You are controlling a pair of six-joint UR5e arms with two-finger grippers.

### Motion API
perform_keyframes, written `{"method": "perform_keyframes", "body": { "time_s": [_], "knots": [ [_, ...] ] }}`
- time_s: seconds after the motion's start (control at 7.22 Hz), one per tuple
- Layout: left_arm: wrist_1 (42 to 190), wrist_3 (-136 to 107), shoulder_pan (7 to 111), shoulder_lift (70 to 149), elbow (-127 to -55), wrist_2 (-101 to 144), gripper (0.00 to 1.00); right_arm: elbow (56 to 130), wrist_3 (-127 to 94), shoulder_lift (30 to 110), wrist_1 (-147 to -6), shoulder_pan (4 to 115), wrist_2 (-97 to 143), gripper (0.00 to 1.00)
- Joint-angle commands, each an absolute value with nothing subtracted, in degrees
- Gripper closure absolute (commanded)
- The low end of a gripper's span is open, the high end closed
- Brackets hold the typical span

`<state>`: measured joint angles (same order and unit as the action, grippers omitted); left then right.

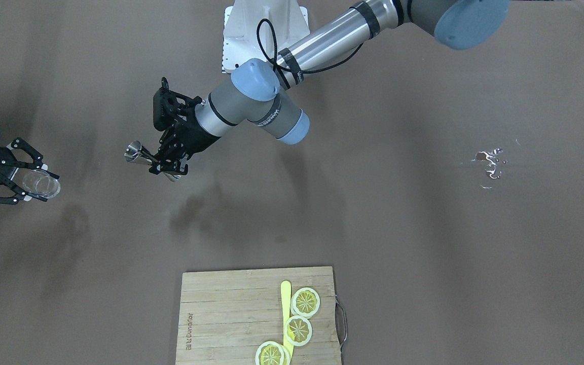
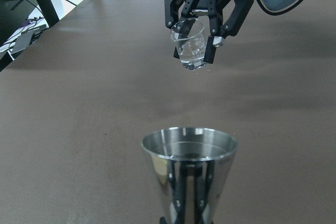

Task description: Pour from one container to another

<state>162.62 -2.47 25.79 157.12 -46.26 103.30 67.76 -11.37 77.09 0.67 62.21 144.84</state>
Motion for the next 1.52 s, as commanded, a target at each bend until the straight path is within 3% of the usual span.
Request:
{"method": "perform_keyframes", "body": {
  "time_s": [0.0, 0.83, 1.11, 1.39],
  "knots": [
    [164.0, -2.5, 24.7, 157.2, -45.5, 102.3, 1.00, 67.9, -11.3, 72.1, -4.1, 62.0, 149.4, 1.00],
    [165.2, -2.5, 24.4, 156.8, -45.5, 102.3, 1.00, 69.3, -11.2, 70.3, -7.1, 64.8, 157.9, 1.00],
    [165.8, -2.5, 24.4, 156.5, -45.4, 102.3, 1.00, 75.6, -11.2, 70.3, -16.0, 64.5, 157.9, 1.00],
    [165.9, -2.5, 24.4, 156.4, -45.4, 101.5, 1.00, 77.0, -11.2, 70.5, -17.9, 63.8, 157.9, 1.00]
  ]
}}
